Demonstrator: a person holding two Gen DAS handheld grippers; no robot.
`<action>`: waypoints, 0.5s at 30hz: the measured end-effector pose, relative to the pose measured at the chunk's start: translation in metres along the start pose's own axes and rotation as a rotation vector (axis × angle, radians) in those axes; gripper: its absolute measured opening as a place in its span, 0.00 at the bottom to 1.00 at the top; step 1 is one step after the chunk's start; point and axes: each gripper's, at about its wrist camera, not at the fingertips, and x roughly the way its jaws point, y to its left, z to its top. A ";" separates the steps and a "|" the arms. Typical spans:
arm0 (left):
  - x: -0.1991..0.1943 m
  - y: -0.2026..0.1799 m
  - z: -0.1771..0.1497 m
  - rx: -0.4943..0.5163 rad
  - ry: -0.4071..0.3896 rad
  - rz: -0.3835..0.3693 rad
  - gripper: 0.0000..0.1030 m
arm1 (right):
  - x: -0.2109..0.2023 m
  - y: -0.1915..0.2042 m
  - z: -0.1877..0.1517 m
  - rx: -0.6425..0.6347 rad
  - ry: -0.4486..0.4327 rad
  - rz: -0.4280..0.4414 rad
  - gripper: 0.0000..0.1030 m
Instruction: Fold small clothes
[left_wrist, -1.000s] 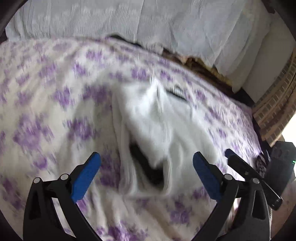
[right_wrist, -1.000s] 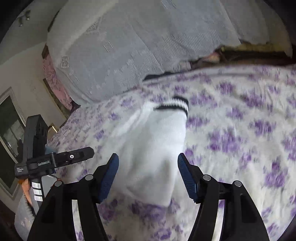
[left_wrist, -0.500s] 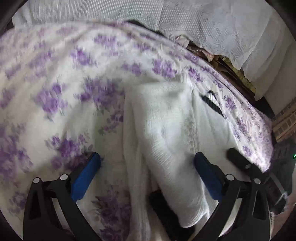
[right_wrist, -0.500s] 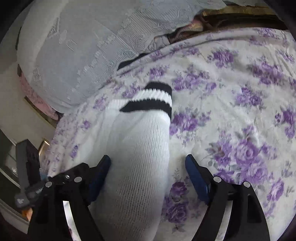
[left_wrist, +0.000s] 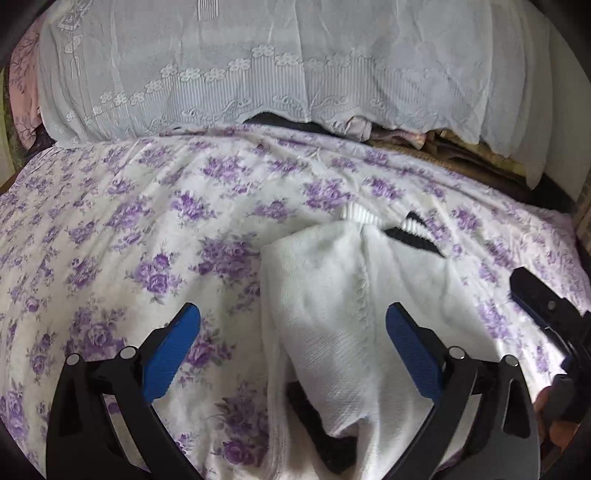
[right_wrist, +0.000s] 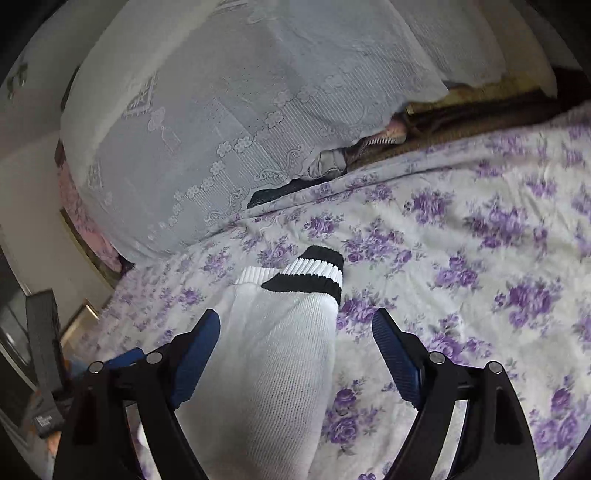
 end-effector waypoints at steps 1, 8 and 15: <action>0.003 0.000 0.000 0.003 0.005 0.013 0.95 | 0.001 0.002 -0.001 -0.016 0.003 -0.011 0.83; 0.026 0.002 -0.010 0.021 0.054 0.090 0.96 | 0.022 0.008 -0.013 -0.089 0.091 -0.105 0.86; 0.024 0.000 -0.010 0.035 0.045 0.099 0.95 | 0.024 0.007 -0.017 -0.094 0.107 -0.087 0.86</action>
